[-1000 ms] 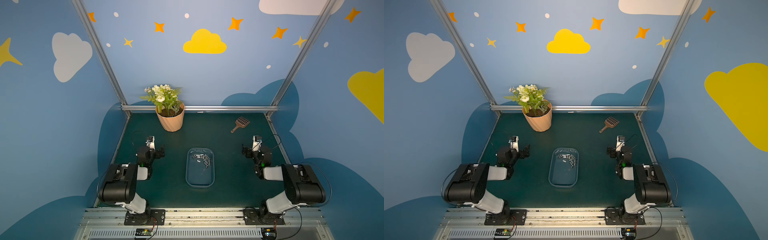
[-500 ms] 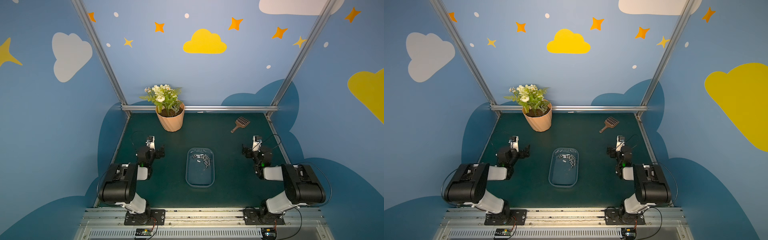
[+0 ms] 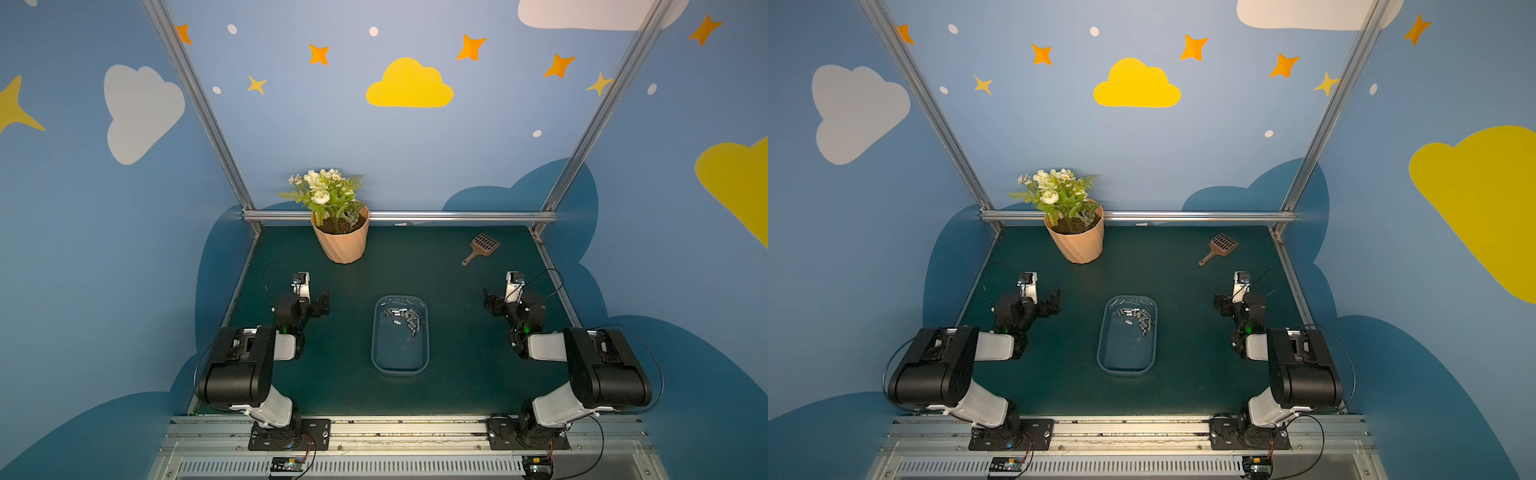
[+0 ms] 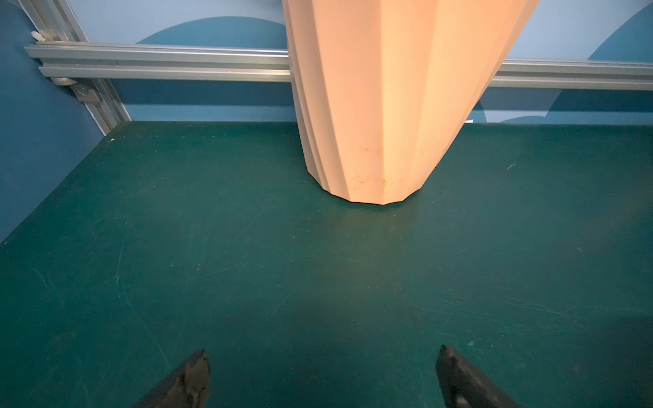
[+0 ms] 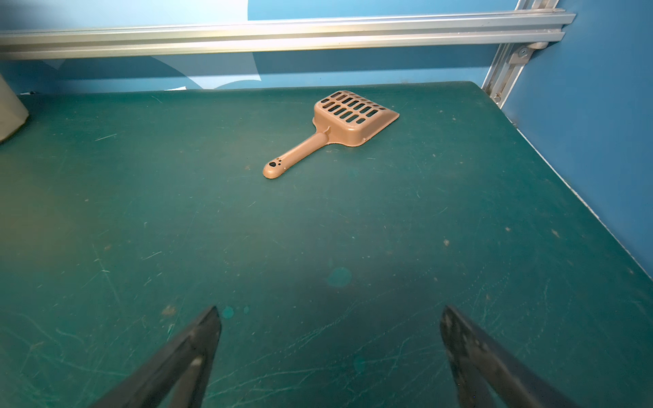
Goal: Take out the socket from the storage box
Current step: Pick up the socket head from the storage box.
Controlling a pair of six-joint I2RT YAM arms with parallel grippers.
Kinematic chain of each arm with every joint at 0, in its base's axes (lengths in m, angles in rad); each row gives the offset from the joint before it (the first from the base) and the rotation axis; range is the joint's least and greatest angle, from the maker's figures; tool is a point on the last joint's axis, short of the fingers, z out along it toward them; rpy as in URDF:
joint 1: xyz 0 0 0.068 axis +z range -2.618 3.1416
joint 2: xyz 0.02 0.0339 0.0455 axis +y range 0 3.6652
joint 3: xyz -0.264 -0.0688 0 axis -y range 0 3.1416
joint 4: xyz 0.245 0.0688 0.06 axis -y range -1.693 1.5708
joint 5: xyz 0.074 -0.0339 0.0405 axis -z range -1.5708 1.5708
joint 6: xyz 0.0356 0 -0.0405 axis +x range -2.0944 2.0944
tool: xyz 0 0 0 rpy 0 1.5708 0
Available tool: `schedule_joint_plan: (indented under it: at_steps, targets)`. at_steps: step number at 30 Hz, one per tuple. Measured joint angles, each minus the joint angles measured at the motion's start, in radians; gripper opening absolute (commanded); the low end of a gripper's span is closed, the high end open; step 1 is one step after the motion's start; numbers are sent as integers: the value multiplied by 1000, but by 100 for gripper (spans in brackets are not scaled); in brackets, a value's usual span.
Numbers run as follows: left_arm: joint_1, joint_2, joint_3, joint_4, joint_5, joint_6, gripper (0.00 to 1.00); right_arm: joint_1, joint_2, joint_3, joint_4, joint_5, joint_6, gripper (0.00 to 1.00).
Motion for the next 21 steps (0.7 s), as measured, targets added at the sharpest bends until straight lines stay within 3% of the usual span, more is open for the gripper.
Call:
schedule_joint_plan:
  at_steps: [4,9,15,18,21]
  targets:
    - [-1,-5,5,-20,-5,0,100,-5,0,0,0,-17,0,98]
    - [-16,-135,132,-307,-11,6,96,2,-35,2,-45,-24,-3,94]
    - [-39,-339,334,-602,51,-42,90,43,-233,176,-427,-107,-2,86]
    - [-63,-372,372,-714,103,-112,84,101,-304,292,-594,-154,-4,85]
    - [-97,-371,372,-808,170,-184,79,188,-342,402,-758,-192,-16,77]
